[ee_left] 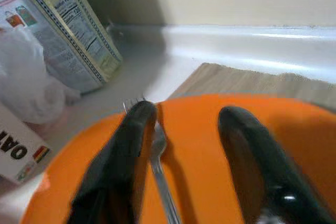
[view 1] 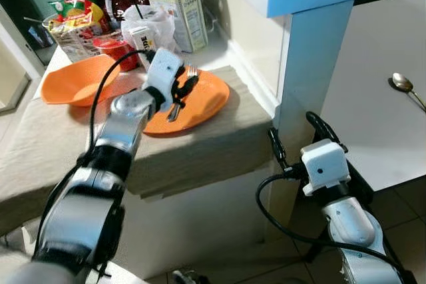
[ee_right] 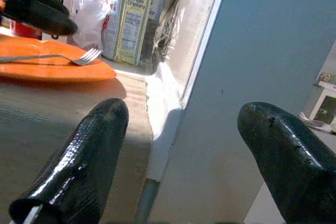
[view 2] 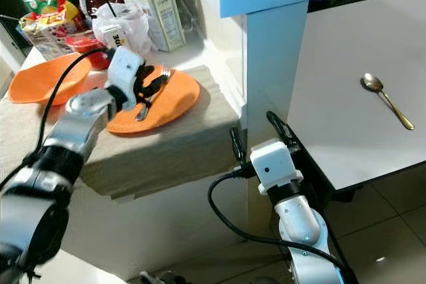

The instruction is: Setting the table

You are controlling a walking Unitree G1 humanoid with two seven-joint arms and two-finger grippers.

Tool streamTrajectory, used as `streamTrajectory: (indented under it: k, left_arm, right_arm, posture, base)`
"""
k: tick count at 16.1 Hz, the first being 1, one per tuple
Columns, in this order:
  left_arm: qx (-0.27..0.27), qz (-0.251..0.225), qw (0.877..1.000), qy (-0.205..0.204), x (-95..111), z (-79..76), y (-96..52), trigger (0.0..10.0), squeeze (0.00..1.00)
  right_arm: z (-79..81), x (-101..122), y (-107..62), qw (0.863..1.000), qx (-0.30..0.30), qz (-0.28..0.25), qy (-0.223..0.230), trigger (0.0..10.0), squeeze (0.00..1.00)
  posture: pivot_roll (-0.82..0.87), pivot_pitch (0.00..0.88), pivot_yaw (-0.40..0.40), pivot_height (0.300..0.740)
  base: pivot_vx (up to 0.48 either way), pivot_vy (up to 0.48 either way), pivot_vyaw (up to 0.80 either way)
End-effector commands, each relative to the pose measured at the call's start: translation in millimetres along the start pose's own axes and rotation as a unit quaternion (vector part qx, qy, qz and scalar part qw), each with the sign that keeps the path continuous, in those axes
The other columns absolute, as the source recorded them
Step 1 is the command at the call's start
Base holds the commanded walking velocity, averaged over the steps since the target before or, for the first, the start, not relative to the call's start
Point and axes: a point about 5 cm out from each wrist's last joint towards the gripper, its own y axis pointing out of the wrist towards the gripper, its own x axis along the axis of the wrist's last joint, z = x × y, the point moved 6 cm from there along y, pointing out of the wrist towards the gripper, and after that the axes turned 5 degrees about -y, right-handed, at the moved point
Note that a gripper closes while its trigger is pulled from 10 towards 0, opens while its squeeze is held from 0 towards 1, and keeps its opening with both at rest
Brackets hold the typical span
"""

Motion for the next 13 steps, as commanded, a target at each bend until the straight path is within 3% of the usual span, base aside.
streamTrajectory:
  k: [1, 3, 4, 8, 13]
  left_arm:
    - [0.017, -0.005, 1.0, 0.002, 9, 11.4, 0.8, 10.0, 1.0]
    - [0.036, -0.009, 0.999, 0.001, 19, 19.0, 5.8, 10.0, 1.0]
    - [0.058, -0.009, 0.998, -0.012, 27, 27.5, 8.5, 10.0, 0.0]
    - [0.101, 0.008, 0.994, -0.042, 25, 43.0, 7.4, 10.0, 0.0]
    - [0.119, 0.039, 0.989, -0.082, 2, 36.9, 9.5, 10.0, 0.0]
  right_arm:
    - [0.0, 6, 0.9, 1.0, 0.001, -0.009, -0.003, 10.0, 0.0]
    - [-0.9, 8, -1.0, 1.0, 0.0, -0.008, -0.004, 10.0, 0.0]
    - [-1.4, 8, -3.0, 1.0, -0.001, -0.007, -0.006, 10.0, 0.0]
    - [-4.8, 6, -7.4, 1.0, -0.007, 0.001, -0.011, 10.0, 0.0]
    - [-4.2, 7, -7.7, 1.0, -0.003, 0.003, -0.009, 10.0, 0.0]
  posture:
    - [-0.25, 0.0, 0.162, 0.708]
    - [-0.26, 0.004, 0.166, 0.708]
    - [-0.28, 0.007, 0.169, 0.708]
    - [-0.3, 0.017, 0.173, 0.708]
    - [-0.3, 0.033, 0.171, 0.708]
  base:
    - [0.0, 0.0, 0.0]
    - [0.0, 0.0, 0.0]
    - [0.0, 0.0, 0.0]
    - [0.0, 0.0, 0.0]
    - [0.0, 0.0, 0.0]
